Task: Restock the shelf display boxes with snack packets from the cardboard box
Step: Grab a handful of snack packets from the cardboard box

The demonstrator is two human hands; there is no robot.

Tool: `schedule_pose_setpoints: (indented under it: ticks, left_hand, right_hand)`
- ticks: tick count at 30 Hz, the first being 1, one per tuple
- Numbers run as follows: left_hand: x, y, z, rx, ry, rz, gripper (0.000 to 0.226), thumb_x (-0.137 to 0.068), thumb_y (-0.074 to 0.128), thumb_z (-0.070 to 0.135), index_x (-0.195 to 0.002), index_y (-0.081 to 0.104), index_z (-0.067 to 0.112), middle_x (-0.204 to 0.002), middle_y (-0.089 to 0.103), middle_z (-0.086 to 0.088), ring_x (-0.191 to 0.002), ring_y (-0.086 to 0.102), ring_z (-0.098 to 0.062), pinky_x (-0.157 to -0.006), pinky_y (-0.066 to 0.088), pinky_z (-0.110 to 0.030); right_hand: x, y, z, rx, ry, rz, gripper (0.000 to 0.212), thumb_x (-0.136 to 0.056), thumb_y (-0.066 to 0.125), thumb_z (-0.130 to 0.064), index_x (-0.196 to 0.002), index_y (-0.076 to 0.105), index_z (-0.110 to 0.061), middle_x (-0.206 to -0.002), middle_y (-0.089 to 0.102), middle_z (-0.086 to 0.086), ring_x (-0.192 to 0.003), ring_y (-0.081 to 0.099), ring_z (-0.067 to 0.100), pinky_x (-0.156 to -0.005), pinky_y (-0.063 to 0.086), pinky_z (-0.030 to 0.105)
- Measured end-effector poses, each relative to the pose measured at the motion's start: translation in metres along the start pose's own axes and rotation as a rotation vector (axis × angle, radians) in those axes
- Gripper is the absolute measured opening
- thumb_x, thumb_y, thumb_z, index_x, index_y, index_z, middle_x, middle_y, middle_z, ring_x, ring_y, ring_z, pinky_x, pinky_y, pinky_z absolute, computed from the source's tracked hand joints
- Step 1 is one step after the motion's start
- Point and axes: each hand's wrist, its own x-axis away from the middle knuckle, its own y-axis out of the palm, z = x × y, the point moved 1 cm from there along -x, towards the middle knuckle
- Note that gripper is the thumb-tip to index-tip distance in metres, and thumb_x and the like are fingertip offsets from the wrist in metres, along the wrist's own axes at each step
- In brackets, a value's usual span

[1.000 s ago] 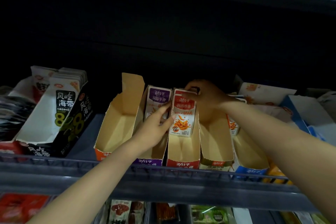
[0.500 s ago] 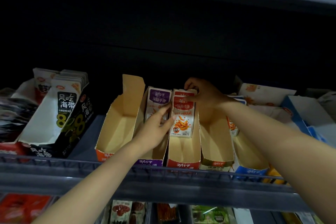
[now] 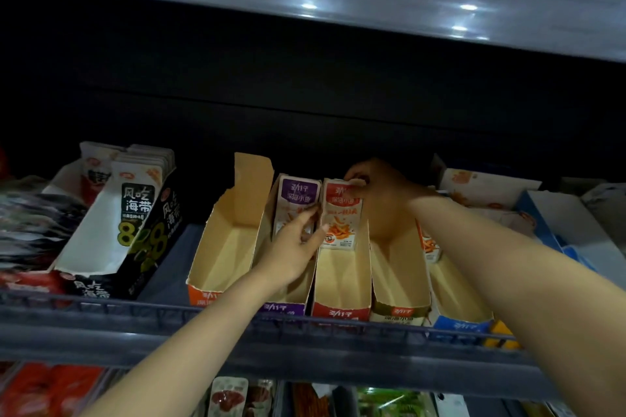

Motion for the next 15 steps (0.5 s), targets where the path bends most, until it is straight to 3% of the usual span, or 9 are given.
schedule_pose_setpoints:
  ticks: [7, 11, 15]
  left_hand:
    - [-0.002, 0.001, -0.002, -0.021, 0.01, 0.01, 0.046, -0.096, 0.048, 0.035, -0.14, 0.041, 0.024, -0.134, 0.052, 0.011, -0.122, 0.047, -0.005, -0.104, 0.038, -0.026]
    - [-0.001, 0.0, -0.001, -0.027, -0.006, 0.009, 0.047, -0.096, 0.048, 0.036, -0.14, 0.041, 0.023, -0.135, 0.052, 0.009, -0.123, 0.047, -0.007, -0.104, 0.039, -0.028]
    - [0.001, -0.001, 0.006, -0.042, -0.008, 0.024, 0.045, -0.096, 0.048, 0.033, -0.14, 0.04, 0.022, -0.126, 0.048, 0.015, -0.116, 0.045, -0.003, -0.097, 0.038, -0.022]
  right_hand:
    - [-0.002, 0.002, 0.004, 0.021, 0.013, -0.044, 0.032, -0.082, 0.072, -0.022, -0.111, 0.061, -0.016, -0.111, 0.061, 0.002, -0.104, 0.06, 0.019, -0.092, 0.049, 0.037]
    - [0.002, 0.001, 0.0, 0.007, 0.017, -0.03, 0.036, -0.083, 0.071, -0.021, -0.116, 0.058, -0.016, -0.114, 0.059, 0.002, -0.106, 0.058, 0.018, -0.091, 0.048, 0.034]
    - [0.011, -0.002, -0.003, 0.037, 0.023, -0.007, 0.044, -0.083, 0.071, -0.024, -0.123, 0.053, -0.02, -0.125, 0.057, 0.002, -0.114, 0.055, 0.019, -0.093, 0.046, 0.033]
